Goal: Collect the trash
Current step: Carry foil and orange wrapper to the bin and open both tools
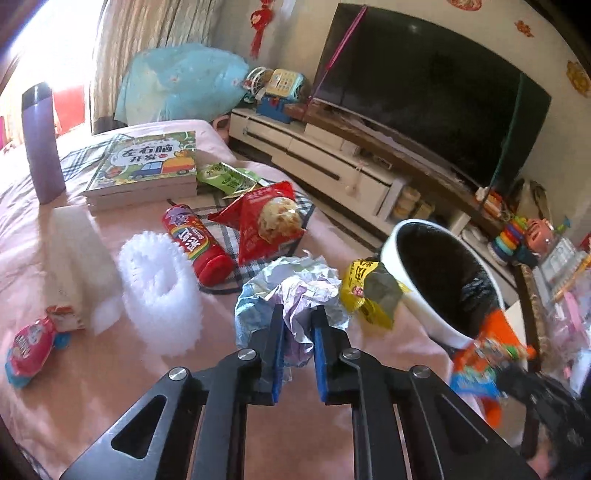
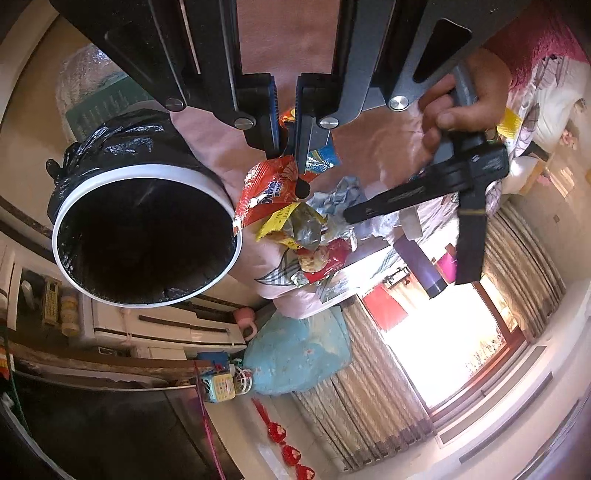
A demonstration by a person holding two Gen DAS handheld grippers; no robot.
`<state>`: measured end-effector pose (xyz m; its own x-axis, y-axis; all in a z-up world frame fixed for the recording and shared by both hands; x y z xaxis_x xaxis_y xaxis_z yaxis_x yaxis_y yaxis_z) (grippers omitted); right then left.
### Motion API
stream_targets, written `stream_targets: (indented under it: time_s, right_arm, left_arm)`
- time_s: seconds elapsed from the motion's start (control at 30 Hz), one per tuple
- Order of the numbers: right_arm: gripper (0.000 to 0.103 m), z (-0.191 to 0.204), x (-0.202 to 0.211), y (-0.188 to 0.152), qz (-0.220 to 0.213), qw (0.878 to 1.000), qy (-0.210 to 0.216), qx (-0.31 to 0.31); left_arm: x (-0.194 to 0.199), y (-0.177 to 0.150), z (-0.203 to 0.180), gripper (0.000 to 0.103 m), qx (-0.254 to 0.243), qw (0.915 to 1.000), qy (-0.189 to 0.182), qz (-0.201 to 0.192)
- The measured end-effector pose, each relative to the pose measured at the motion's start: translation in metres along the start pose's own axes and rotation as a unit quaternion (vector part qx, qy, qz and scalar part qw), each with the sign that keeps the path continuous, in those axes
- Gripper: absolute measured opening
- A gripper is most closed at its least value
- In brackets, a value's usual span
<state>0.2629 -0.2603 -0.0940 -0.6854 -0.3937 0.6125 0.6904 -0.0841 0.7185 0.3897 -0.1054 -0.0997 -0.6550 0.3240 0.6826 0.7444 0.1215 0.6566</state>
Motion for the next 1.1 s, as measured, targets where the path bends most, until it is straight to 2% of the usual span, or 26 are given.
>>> stream_targets:
  time_s: [0.23, 0.43, 0.73, 0.83, 1.1]
  right_arm:
    - [0.006, -0.009, 0.010, 0.007, -0.015, 1.000, -0.007, -0.001]
    - [0.006, -0.024, 0.021, 0.014, -0.026, 0.999, -0.025, 0.002]
    - [0.006, -0.065, 0.027, 0.026, -0.023, 0.998, -0.065, -0.004]
    - [0.006, -0.075, 0.028, 0.031, -0.022, 0.996, -0.083, -0.001]
    - [0.007, -0.093, 0.021, 0.038, -0.011, 0.995, -0.100, 0.006]
  left_arm:
    - [0.045, -0.017, -0.012, 0.011, -0.006, 0.9990, -0.040, -0.019]
    - [0.055, -0.019, -0.039, 0.011, -0.023, 0.9962, -0.083, -0.015]
    - [0.025, -0.011, -0.080, 0.011, -0.050, 0.9929, -0.108, 0.000]
    - [0.015, -0.006, -0.088, 0.012, -0.055, 0.9928, -0.106, 0.000]
    - [-0.014, 0.006, -0.107, 0.012, -0.055, 0.9928, -0.106, 0.008]
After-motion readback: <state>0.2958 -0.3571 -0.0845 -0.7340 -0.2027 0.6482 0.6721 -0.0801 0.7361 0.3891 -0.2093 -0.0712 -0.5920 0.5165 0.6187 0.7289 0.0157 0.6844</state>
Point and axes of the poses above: each gripper's, at about its wrist camera, not at the fingertips, and x roughly against the way its jaws point, z to its left, y to its top, the point moved 9 cm from there along -x, roughly the way its jaws point, and after that the axes turned 6 degrees about x, right-handed, at the moved point
